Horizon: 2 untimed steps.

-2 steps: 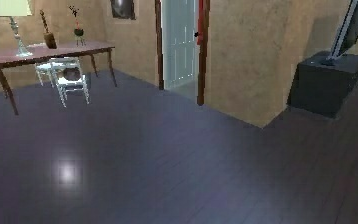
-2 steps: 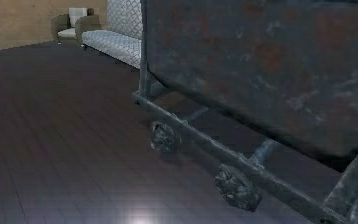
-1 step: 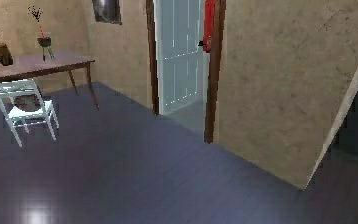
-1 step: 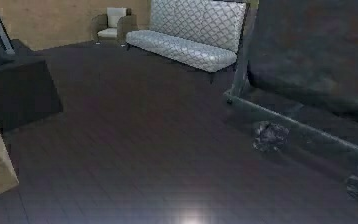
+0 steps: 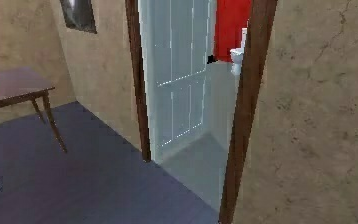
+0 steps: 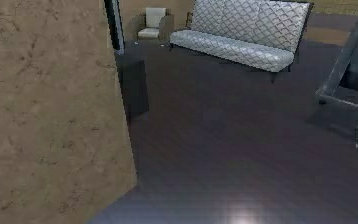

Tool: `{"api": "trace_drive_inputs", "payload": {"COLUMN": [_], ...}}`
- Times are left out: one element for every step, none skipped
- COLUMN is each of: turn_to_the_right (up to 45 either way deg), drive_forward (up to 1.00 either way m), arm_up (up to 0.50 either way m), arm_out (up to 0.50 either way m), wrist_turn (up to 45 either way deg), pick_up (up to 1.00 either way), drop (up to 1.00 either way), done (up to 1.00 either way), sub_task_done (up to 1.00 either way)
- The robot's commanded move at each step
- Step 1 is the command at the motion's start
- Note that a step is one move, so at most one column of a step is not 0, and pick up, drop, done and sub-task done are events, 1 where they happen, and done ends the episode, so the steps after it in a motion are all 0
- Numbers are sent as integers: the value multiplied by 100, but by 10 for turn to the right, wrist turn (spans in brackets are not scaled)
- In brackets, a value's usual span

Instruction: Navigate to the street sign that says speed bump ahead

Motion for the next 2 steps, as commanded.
{"api": "trace_drive_inputs", "payload": {"turn_to_the_right": [0,-30], "drive_forward": [100,0], "arm_up": [0,0], "arm_out": [0,0], "wrist_turn": [0,0], "pick_up": [0,0], "drop": [0,0], "done": [0,0], "sub_task_done": [0,0]}}
